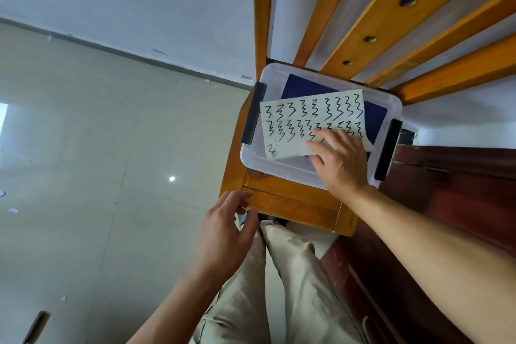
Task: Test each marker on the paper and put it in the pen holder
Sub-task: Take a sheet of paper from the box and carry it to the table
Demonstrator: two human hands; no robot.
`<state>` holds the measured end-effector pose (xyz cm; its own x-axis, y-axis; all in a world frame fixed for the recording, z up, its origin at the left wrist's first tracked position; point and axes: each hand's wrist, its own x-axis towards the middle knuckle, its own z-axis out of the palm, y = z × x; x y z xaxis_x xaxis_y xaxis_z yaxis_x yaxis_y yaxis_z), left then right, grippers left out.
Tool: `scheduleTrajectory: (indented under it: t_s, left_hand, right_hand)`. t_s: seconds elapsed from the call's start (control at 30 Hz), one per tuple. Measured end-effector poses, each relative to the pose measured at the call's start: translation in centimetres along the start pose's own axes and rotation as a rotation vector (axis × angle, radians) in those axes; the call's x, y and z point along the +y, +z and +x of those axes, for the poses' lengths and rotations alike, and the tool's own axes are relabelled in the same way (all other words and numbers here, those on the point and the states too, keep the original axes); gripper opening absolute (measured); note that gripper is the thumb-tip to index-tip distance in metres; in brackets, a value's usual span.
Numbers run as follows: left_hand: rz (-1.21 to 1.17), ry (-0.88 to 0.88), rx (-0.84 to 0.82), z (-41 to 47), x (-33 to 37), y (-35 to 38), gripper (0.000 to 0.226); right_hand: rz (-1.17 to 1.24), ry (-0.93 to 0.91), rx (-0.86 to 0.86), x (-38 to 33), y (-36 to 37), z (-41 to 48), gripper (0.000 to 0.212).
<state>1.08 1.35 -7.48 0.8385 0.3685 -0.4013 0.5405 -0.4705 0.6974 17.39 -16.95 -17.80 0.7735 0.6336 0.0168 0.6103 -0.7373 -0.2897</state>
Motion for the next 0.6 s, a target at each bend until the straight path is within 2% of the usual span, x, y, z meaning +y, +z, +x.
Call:
scheduleTrajectory:
  t_s: [0.07, 0.27, 0.43, 0.6]
  left_hand:
    - [0.035, 0.027, -0.005, -0.2, 0.5, -0.9, 0.022]
    - [0.242, 0.157, -0.025, -3.1, 3.4, -6.2, 0.024]
    - [0.262, 0.165, 0.008, -7.3, 6.2, -11.3, 0.024]
    - [0.236, 0.137, 0.098, -12.9, 6.7, -16.0, 0.026]
  right_hand:
    - [0.026, 0.02, -0.036, -0.2, -1.0, 0.3, 0.008]
    - [0.046, 0.106, -0.234, -3.6, -7.7, -0.4, 0.015]
    - [0.049, 0.106, -0.316, -7.5, -14.1, -1.4, 0.025]
    - [0.007, 0.032, -0.403, -12.7, -19.1, -2.1, 0.024]
